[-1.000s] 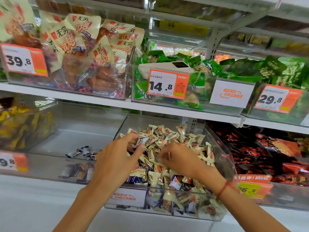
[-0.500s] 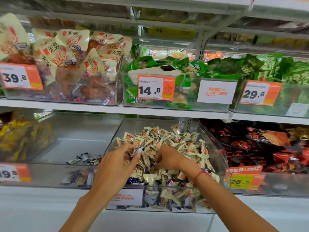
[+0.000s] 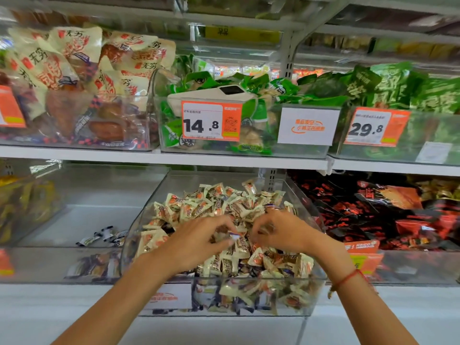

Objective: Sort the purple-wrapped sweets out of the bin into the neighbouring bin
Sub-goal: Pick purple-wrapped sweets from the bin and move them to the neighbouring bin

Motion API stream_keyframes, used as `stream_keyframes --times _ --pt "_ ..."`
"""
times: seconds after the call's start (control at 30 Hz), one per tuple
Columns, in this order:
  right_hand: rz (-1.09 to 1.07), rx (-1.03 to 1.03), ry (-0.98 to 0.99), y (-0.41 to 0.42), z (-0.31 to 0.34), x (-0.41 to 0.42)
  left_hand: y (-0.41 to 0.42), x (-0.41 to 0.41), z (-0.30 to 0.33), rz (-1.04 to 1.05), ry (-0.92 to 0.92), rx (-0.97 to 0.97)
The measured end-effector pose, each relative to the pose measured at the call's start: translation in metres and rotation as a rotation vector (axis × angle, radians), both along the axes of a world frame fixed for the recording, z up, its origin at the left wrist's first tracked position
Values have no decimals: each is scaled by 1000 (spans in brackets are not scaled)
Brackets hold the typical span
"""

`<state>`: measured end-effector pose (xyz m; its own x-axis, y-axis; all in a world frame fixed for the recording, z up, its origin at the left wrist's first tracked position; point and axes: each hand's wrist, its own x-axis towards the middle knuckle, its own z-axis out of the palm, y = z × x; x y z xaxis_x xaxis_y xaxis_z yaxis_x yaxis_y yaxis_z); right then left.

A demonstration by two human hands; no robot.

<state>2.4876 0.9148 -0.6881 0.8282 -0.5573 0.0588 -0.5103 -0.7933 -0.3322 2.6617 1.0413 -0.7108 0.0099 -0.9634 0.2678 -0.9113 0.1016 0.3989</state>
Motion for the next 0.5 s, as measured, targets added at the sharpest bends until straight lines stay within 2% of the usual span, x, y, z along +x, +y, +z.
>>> stream_keyframes --times 0.07,0.13,0.3,0.4,0.5 --pt "-51 -2 35 -3 -8 -1 -11 -8 -2 -70 -205 108" --pt "-87 -10 18 -5 -11 -3 -17 -9 -4 -83 -308 183" --pt "-76 -143 -44 7 -10 4 -6 16 1 76 -462 74" --pt "-87 -246 18 18 -11 16 8 28 0 168 -390 52" --pt "-118 -251 167 15 -16 27 20 31 -6 246 -253 -18"
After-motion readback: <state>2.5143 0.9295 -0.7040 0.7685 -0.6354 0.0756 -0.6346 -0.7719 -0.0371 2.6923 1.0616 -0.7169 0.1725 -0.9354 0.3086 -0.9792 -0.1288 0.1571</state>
